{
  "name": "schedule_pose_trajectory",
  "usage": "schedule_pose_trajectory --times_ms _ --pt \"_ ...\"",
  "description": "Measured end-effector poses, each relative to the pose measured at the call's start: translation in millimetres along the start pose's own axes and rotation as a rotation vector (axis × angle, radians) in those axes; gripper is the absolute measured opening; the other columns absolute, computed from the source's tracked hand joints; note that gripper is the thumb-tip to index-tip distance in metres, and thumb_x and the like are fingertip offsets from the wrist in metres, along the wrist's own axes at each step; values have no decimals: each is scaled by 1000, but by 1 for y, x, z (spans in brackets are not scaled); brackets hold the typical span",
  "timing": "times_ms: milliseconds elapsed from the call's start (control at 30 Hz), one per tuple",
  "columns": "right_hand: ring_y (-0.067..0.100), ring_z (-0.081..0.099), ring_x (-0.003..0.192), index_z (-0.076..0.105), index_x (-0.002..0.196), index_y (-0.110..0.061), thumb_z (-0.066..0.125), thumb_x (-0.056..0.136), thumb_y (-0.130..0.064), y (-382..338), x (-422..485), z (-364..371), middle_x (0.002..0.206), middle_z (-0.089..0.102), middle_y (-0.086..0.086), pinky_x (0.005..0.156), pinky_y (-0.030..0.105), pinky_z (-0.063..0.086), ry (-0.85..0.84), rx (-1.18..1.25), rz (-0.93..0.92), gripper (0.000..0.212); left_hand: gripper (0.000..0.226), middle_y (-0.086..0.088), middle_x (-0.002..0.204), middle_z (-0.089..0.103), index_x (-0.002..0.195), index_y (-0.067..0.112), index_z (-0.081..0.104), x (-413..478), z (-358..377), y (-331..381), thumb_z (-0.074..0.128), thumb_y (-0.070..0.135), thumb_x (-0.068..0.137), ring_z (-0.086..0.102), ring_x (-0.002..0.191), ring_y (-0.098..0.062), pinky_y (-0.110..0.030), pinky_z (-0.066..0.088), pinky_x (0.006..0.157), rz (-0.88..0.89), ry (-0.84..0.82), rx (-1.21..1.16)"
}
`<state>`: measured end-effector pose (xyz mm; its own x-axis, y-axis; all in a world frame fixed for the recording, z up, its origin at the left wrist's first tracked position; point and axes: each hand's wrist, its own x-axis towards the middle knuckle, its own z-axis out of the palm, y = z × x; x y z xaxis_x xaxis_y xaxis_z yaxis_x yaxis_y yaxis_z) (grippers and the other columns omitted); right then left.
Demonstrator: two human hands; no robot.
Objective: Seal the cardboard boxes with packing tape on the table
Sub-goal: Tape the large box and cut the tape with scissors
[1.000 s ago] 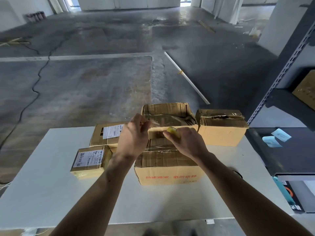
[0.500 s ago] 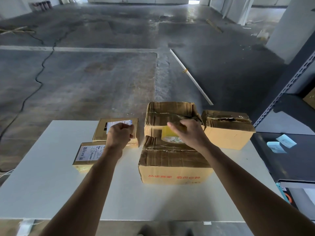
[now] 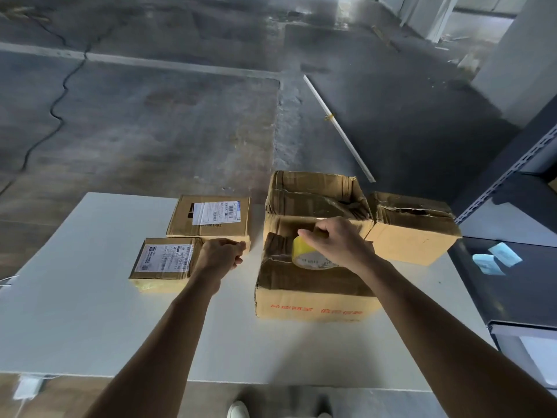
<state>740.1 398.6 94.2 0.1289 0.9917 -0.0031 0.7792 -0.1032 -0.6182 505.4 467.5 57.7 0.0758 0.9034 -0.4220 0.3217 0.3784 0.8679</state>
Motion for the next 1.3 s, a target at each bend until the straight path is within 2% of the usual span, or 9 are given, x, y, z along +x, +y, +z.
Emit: schedule_pose_trajectory --times_ms 67,233,400,500,667,800,967,1133,1300 --pt "11 60 54 66 73 -14 59 93 -51 -2 -1 1 61 61 -3 44 19 39 -24 -42 10 43 17 -9 90 68 81 13 65 2 -1 -4 61 13 97 65 83 -19 -22 50 62 -1 -6 -10" --pt "11 64 66 64 75 -16 56 95 -50 -7 -3 2 69 63 -3 47 12 40 -72 -115 38 41 15 -7 93 67 84 15 63 7 -1 -11 59 11 98 66 85 -21 -20 50 60 6 -36 1" --pt "3 55 60 63 76 -14 54 97 -49 -12 -5 0 66 58 -6 45 10 31 -91 -190 66 42 12 -8 92 68 93 9 67 17 -2 -21 57 11 98 66 83 -20 -19 49 57 -8 -65 10" --pt "4 56 57 60 71 -17 55 96 -50 -11 -3 4 63 58 -6 44 11 34 -102 -159 71 42 14 -8 89 68 88 7 68 23 0 -27 58 11 98 66 81 -19 -19 49 56 -30 -69 13" --pt "5 58 60 57 67 -23 57 95 -49 -8 -4 6 62 56 -9 48 12 35 -94 -123 76 38 16 -12 88 66 90 4 67 24 15 -39 62 18 96 64 83 -22 -32 55 73 -81 -112 5" --pt "8 59 62 62 71 -18 58 94 -50 -3 -4 9 64 59 -4 51 16 39 -83 -94 79 40 23 -10 86 66 97 2 66 22 25 -45 61 24 97 63 84 -22 -37 54 81 -78 -145 19" --pt "13 64 67 67 78 -12 58 94 -50 2 -4 12 68 63 1 54 25 45 -76 -41 78 42 24 -10 81 65 86 8 64 20 35 -50 60 28 98 61 80 -23 -36 50 71 -63 -158 55" --pt "18 65 65 67 78 -13 57 92 -54 6 -7 16 66 63 3 53 27 44 -55 15 100 45 26 -5 83 62 98 8 61 12 44 -51 55 33 100 55 73 -14 -25 40 54 -15 -109 128" --pt "20 65 71 60 72 -22 60 92 -49 5 -13 18 67 61 0 55 25 45 -41 118 140 33 29 -8 89 62 101 7 58 12 49 -56 52 35 101 54 74 -15 -28 41 55 -4 -92 135"
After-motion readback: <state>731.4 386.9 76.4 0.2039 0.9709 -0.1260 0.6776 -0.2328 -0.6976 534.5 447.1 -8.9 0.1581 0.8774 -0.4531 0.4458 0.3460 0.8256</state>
